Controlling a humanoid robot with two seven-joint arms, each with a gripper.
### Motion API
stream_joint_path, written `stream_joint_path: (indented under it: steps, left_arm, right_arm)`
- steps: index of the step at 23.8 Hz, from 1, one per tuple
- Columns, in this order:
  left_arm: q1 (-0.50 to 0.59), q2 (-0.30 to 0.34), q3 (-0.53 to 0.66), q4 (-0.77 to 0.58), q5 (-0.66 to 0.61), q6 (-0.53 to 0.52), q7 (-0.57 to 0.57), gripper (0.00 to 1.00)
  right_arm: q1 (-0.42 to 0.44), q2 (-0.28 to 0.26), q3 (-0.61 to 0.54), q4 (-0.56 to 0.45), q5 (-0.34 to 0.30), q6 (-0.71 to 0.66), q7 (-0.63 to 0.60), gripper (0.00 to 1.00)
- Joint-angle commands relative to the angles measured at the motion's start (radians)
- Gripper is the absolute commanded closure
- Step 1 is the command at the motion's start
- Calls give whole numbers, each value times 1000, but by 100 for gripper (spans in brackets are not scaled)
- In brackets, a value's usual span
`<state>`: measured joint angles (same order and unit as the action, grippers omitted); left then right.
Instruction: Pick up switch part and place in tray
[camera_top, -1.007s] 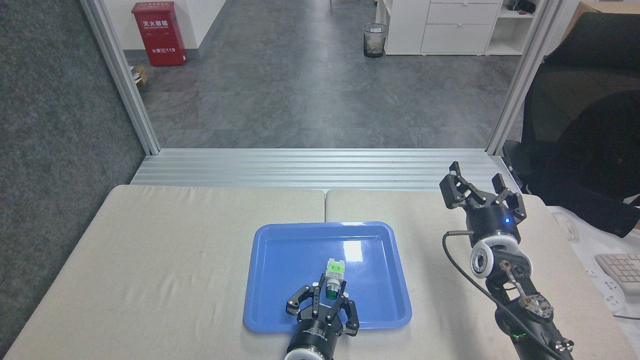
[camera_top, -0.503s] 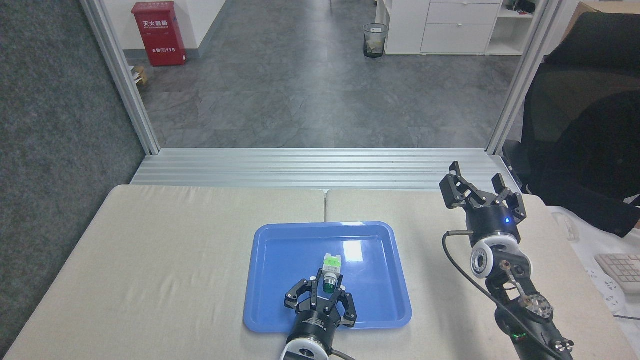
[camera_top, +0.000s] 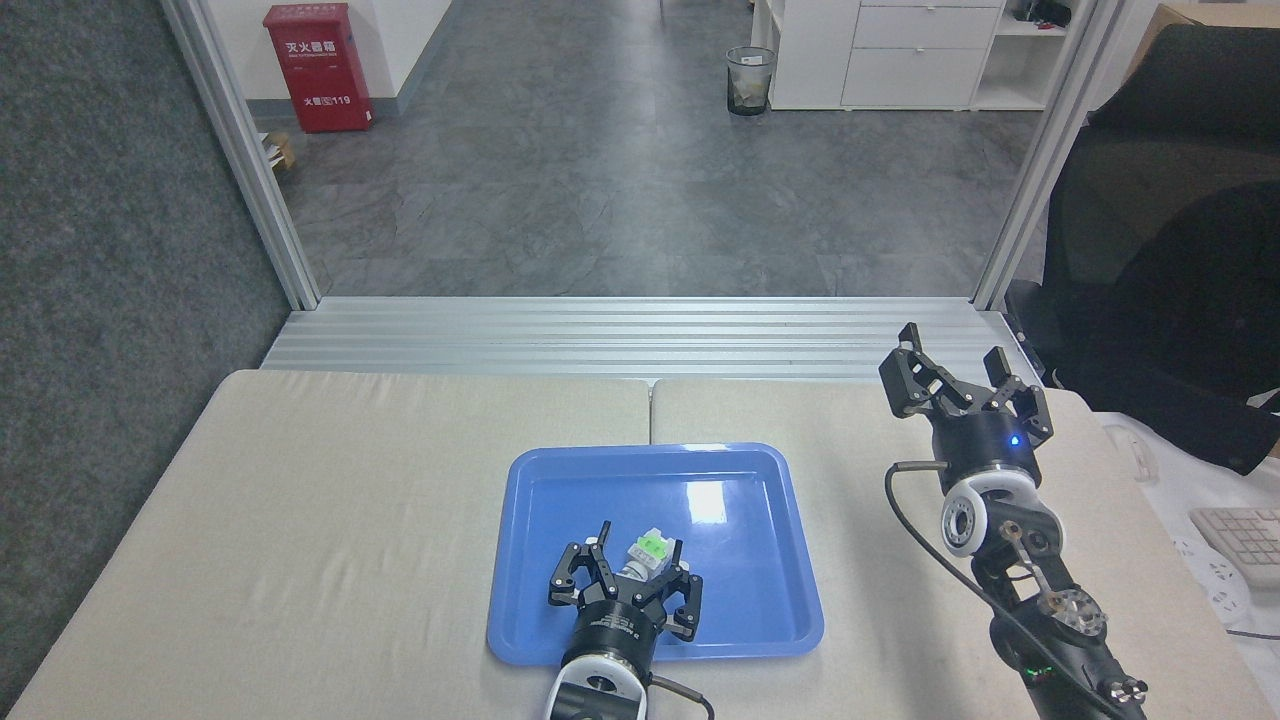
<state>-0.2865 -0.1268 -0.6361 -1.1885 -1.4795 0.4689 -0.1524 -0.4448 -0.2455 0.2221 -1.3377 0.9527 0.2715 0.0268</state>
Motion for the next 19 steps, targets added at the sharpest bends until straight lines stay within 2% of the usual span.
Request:
stream_joint_path:
  steps: [1,5,7,9,10,12,13,19]
  left_arm:
    - [-54,-1,64,-41,2,0,4,0]
    - [-172,12,289,-46,66,-42,-7,0]
    - [-235,25,378,-42,144,-114,-15,0]
    - [-304,143,482,-8,273,-275,-7,0]
    - [-324,207,507,24,321,-349,7,0]
    - [-335,288,513,67,388,-418,31,0]
    - [-327,306,513,70,412,-427,43,0]
    - [-226,326,536,64,435,-431,53,0]
  right_arm:
    - [0,0,0,0,0,0,-1,0]
    - [0,0,0,0,0,0,-1,0]
    - [0,0,0,0,0,0,-1,0]
    - [0,0,0,0,0,0,-1,0]
    - [0,0,0,0,0,0,-1,0]
    - [0,0,0,0,0,0,-1,0]
    - [0,0,0,0,0,0,-1,0]
    - [0,0,0,0,0,0,-1,0]
